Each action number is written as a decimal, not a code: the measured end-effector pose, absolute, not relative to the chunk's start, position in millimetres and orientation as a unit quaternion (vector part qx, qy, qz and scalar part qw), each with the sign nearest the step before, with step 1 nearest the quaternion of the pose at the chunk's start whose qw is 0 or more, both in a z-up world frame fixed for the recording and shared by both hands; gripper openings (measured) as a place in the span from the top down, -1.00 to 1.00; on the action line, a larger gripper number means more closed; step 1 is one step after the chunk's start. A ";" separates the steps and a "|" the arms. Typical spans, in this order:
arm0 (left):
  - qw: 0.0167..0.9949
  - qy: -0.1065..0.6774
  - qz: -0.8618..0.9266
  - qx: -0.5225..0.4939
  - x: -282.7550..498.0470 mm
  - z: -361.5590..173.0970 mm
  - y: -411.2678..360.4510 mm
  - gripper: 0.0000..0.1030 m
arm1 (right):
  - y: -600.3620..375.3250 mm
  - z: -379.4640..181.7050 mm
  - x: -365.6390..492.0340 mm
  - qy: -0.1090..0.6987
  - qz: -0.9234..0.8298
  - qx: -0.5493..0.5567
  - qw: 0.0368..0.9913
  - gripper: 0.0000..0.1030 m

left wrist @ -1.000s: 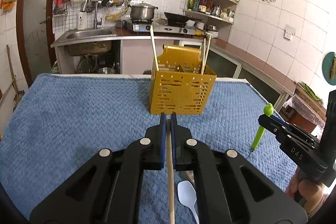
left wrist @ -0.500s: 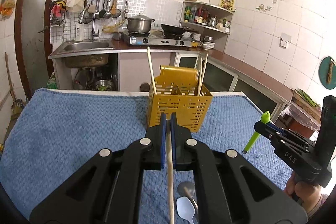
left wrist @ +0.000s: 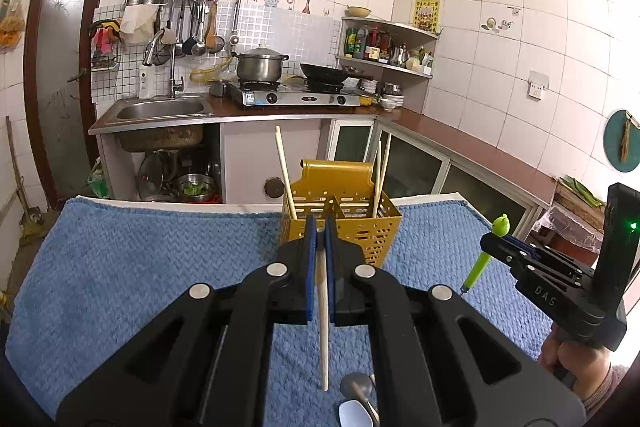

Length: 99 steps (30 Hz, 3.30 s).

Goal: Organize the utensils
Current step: 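Carry both held utensils over the yellow holder and lower them inside, then open both grippers to release the chopstick and green utensil, then move both open grippers back to the remaining utensils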

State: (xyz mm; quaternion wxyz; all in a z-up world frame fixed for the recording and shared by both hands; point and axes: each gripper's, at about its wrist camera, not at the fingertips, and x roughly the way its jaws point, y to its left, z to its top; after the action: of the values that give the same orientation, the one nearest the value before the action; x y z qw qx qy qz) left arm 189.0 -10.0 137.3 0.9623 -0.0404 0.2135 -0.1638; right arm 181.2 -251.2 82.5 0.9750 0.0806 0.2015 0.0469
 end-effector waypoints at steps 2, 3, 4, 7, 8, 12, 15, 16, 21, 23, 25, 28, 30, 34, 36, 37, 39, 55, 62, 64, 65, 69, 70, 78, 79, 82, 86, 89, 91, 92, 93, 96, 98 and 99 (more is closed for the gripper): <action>0.962 0.215 -0.165 -0.041 192.2 139.0 -10.5 0.95 | -250.5 83.9 184.2 0.202 0.047 0.079 0.975 0.70; 0.961 0.216 -0.166 -0.041 193.7 139.4 -10.4 0.95 | -249.8 85.1 186.1 0.202 0.047 0.077 0.975 0.70; 0.961 0.216 -0.166 -0.039 195.3 140.6 -10.8 0.95 | -249.4 85.8 187.1 0.202 0.047 0.076 0.975 0.70; 0.961 0.220 -0.165 -0.035 198.4 142.2 -12.8 0.95 | -249.4 86.4 189.9 0.202 0.046 0.074 0.975 0.70; 0.961 0.221 -0.166 -0.034 199.5 143.7 -13.6 0.95 | -249.4 87.1 191.1 0.202 0.046 0.074 0.975 0.70; 0.962 0.217 -0.164 -0.025 204.1 154.6 -17.8 0.95 | -249.3 90.7 195.2 0.200 0.045 0.073 0.976 0.70; 0.964 0.209 -0.161 -0.019 209.6 166.8 -19.1 0.95 | -249.0 100.1 199.9 0.194 0.043 0.067 0.978 0.70; 0.965 0.207 -0.161 -0.020 212.0 170.8 -19.5 0.95 | -248.7 105.6 201.6 0.190 0.043 0.064 0.979 0.70; 0.971 0.181 -0.155 -0.009 225.4 201.5 -24.8 0.95 | -246.8 141.0 210.4 0.162 0.047 0.052 0.984 0.70; 0.973 0.171 -0.153 -0.003 231.0 214.3 -28.4 0.95 | -246.1 155.3 215.4 0.152 0.045 0.046 0.986 0.70; 0.976 0.160 -0.151 -0.002 238.6 229.2 -31.1 0.95 | -246.2 170.5 222.5 0.143 0.043 0.041 0.988 0.70; 0.978 0.146 -0.150 -0.002 250.5 250.3 -36.1 0.95 | -245.5 189.5 232.8 0.134 0.043 0.040 0.989 0.70; 0.979 0.138 -0.150 0.001 258.9 260.9 -40.3 0.95 | -244.9 202.1 241.8 0.129 0.042 0.036 0.990 0.70; 0.981 0.123 -0.148 0.000 279.5 276.0 -48.5 0.95 | -242.3 216.4 259.2 0.130 0.045 0.039 0.990 0.70; 0.982 0.117 -0.145 0.004 288.5 277.1 -52.4 0.95 | -238.8 218.3 269.6 0.133 0.045 0.036 0.990 0.70; 0.983 0.114 -0.144 0.007 292.3 277.0 -53.8 0.95 | -235.9 217.2 277.4 0.136 0.043 0.029 0.989 0.70; 0.984 0.110 -0.139 0.012 305.9 273.0 -58.6 0.95 | -232.3 212.3 290.4 0.145 0.045 0.027 0.988 0.70; 0.966 0.204 -0.161 -0.002 372.1 157.2 -63.7 0.94 | -230.3 111.2 370.9 0.241 0.037 0.058 0.968 0.70; 0.966 0.218 -0.141 0.001 375.4 125.7 -56.5 0.92 | -232.1 71.5 378.3 0.252 0.036 0.067 0.965 0.69; 0.966 0.220 -0.136 -0.001 373.8 124.1 -54.5 0.91 | -230.7 66.9 378.5 0.250 0.036 0.065 0.965 0.68; 0.966 0.220 -0.135 -0.001 371.8 124.1 -52.7 0.90 | -229.9 66.0 378.1 0.251 0.038 0.063 0.965 0.67; 0.967 0.218 -0.131 -0.005 360.9 134.7 -46.4 0.28 | -232.3 72.5 368.0 0.245 0.037 0.058 0.967 -0.07; 0.968 0.214 -0.130 -0.007 356.9 138.2 -43.1 0.02 | -233.4 78.0 361.1 0.235 0.036 0.057 0.970 -0.09; 0.975 0.200 -0.095 -0.023 308.5 158.9 -16.1 -0.71 | -246.0 108.7 306.4 0.203 0.000 0.033 0.979 -0.39; 0.976 0.200 -0.088 -0.023 298.9 157.1 -12.6 -0.81 | -247.9 110.4 299.6 0.202 -0.002 0.032 0.979 -0.46; 0.975 0.207 -0.081 -0.020 274.8 147.4 -8.0 -0.90 | -254.9 110.6 271.0 0.201 -0.012 0.031 0.979 -0.60; 0.969 0.233 -0.081 -0.017 246.1 125.6 -5.7 -0.90 | -265.0 102.8 235.9 0.202 -0.030 0.027 0.979 -0.69; 0.961 0.262 -0.092 -0.020 226.7 102.8 -4.5 -0.90 | -270.9 86.8 212.5 0.211 -0.038 0.023 0.977 -0.72; 0.954 0.283 -0.096 -0.023 213.9 84.3 -4.0 -0.90 | -273.7 72.2 201.0 0.226 -0.042 0.020 0.973 -0.72; 0.951 0.293 -0.099 -0.026 210.6 76.4 -3.8 -0.90 | -275.1 64.1 195.5 0.234 -0.044 0.020 0.971 -0.72; 0.946 0.307 -0.101 -0.031 206.0 67.1 -2.8 -0.90 | -276.2 56.1 190.7 0.244 -0.044 0.020 0.969 -0.72; 0.933 0.342 -0.106 -0.044 195.3 45.3 -3.6 -0.90 | -279.3 36.0 179.9 0.265 -0.048 0.025 0.963 -0.72; 0.924 0.362 -0.113 -0.050 186.8 32.0 -4.8 -0.90 | -279.6 24.3 173.1 0.273 -0.047 0.027 0.961 -0.72; 0.920 0.371 -0.115 -0.049 183.4 26.0 -6.4 -0.90 | -279.5 20.1 170.8 0.274 -0.048 0.026 0.960 -0.72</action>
State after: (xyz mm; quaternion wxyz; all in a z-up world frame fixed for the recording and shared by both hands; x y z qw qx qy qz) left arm 183.4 -6.4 26.0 0.9201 -0.0493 0.3713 -0.1145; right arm 170.8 -279.5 20.1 0.9601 0.0262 0.2743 -0.0479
